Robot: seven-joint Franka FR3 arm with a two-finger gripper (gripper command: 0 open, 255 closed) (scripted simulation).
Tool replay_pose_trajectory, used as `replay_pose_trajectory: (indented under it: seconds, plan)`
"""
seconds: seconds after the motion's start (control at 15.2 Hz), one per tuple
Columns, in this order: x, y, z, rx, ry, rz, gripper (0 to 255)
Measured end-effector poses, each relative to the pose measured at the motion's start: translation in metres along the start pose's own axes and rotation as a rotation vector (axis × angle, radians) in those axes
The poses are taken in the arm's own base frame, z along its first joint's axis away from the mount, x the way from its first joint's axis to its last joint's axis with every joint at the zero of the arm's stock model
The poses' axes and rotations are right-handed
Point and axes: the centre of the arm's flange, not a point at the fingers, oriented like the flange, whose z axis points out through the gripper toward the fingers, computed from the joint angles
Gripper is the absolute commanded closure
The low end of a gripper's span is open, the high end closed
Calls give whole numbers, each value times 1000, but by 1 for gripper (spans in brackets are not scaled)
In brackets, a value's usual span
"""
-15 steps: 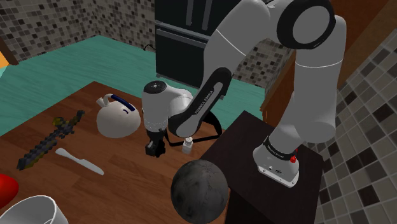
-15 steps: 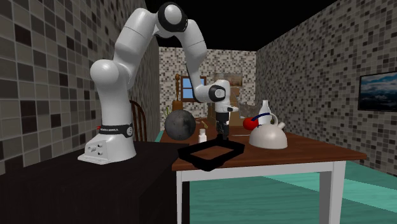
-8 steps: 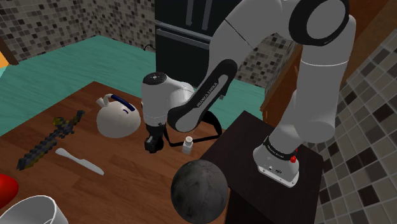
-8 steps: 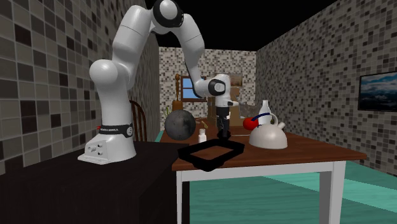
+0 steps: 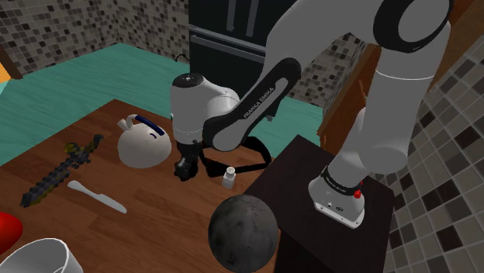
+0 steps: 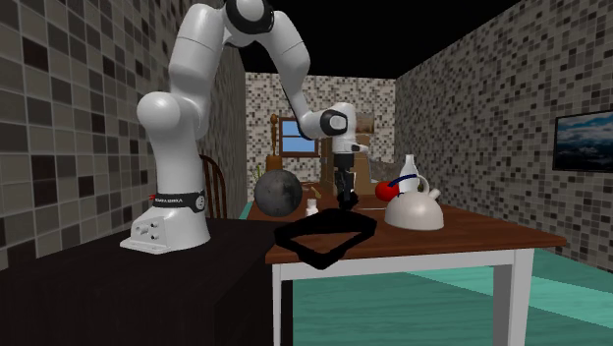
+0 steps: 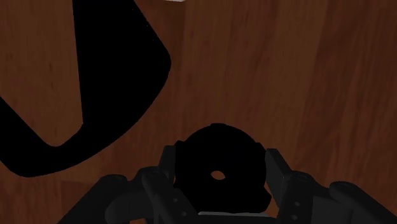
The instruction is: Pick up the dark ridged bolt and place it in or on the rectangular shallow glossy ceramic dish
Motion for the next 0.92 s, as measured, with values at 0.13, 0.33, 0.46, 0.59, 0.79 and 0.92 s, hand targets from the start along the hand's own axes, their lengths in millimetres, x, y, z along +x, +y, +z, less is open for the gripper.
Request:
replay_pose_trajectory:
  seconds: [0.13, 0.33, 0.46, 0.59, 0.79, 0.92]
  plan:
    - [-1, 0, -12, 0, 0, 0, 255]
    - [-1, 1, -28, 0, 0, 0, 255]
    - [0, 0, -37, 0, 0, 0, 255]
    - [-3, 6, -44, 0, 0, 0, 255]
    - [-22, 34, -45, 0, -1, 1, 255]
    - [-32, 56, -46, 0, -1, 1, 255]
